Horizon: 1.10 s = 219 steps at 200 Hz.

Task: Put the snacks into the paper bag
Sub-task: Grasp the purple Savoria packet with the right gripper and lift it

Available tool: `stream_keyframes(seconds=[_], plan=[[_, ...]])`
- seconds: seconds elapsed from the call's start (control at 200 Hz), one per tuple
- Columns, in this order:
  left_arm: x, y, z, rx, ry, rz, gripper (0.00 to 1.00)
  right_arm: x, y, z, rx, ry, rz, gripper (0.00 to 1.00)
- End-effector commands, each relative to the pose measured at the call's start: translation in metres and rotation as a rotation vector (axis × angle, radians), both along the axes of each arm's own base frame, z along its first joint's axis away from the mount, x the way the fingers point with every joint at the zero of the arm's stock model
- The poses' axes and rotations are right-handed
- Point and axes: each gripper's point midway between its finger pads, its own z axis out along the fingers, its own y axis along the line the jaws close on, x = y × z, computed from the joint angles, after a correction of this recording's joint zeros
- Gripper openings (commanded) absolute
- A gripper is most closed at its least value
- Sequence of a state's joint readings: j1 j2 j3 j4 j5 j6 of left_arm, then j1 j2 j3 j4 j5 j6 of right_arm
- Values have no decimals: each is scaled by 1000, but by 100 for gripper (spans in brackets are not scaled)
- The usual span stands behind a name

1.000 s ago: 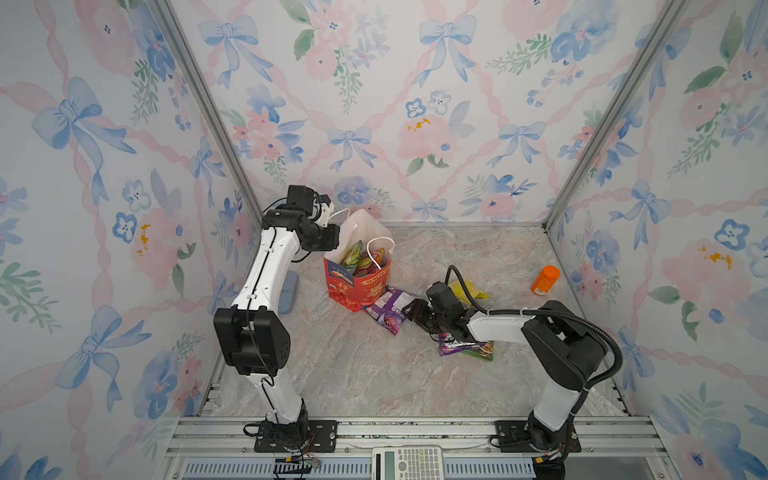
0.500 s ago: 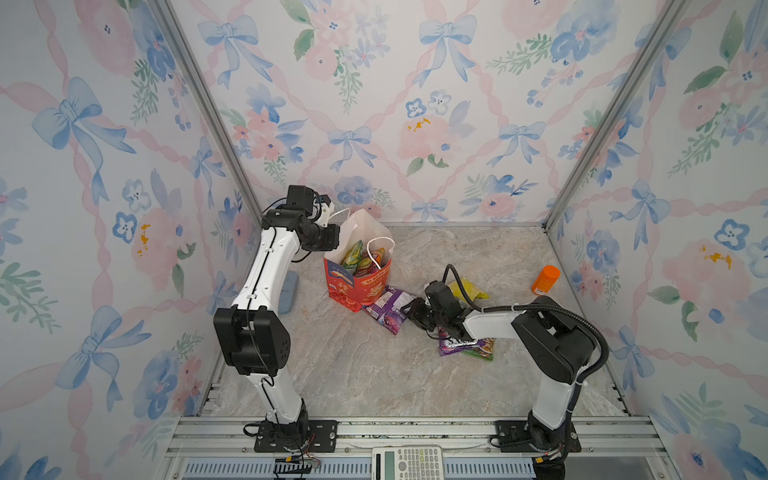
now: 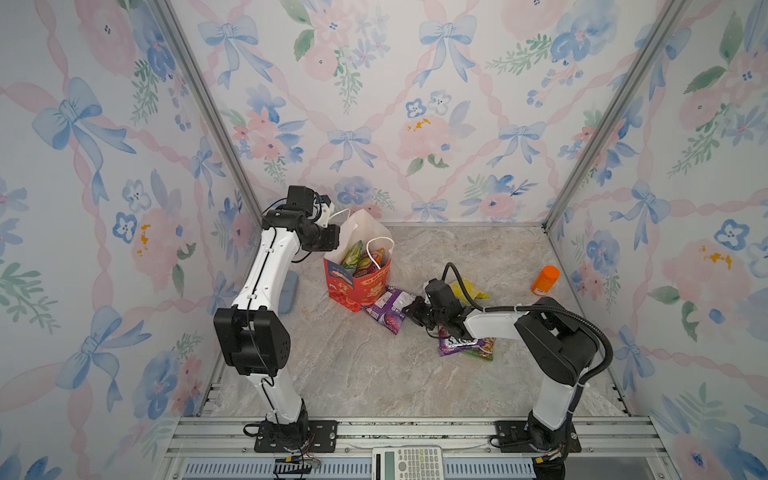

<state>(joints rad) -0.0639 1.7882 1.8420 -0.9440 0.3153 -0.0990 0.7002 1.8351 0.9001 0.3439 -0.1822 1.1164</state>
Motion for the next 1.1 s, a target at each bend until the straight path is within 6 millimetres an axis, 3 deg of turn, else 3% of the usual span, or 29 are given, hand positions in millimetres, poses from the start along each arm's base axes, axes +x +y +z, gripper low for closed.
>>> stream_keyframes(seconds=[0.0, 0.23, 0.255, 0.49, 0.78, 1.09], plan=[[-10, 6, -6, 1, 45, 20, 0, 1, -6, 22, -28, -57, 1, 0], [-10, 6, -6, 1, 45, 20, 0, -7, -19, 45, -81, -105, 4, 0], [-10, 6, -6, 0, 46, 21, 0, -7, -21, 58, -73, -130, 4, 0], [-10, 6, -5, -1, 44, 21, 0, -15, -35, 103, -149, -226, 21, 0], [-10, 5, -4, -6, 41, 19, 0, -18, -52, 178, -202, -383, 21, 0], [-10, 4, -4, -8, 41, 15, 0, -11, -54, 258, -204, -549, 31, 0]])
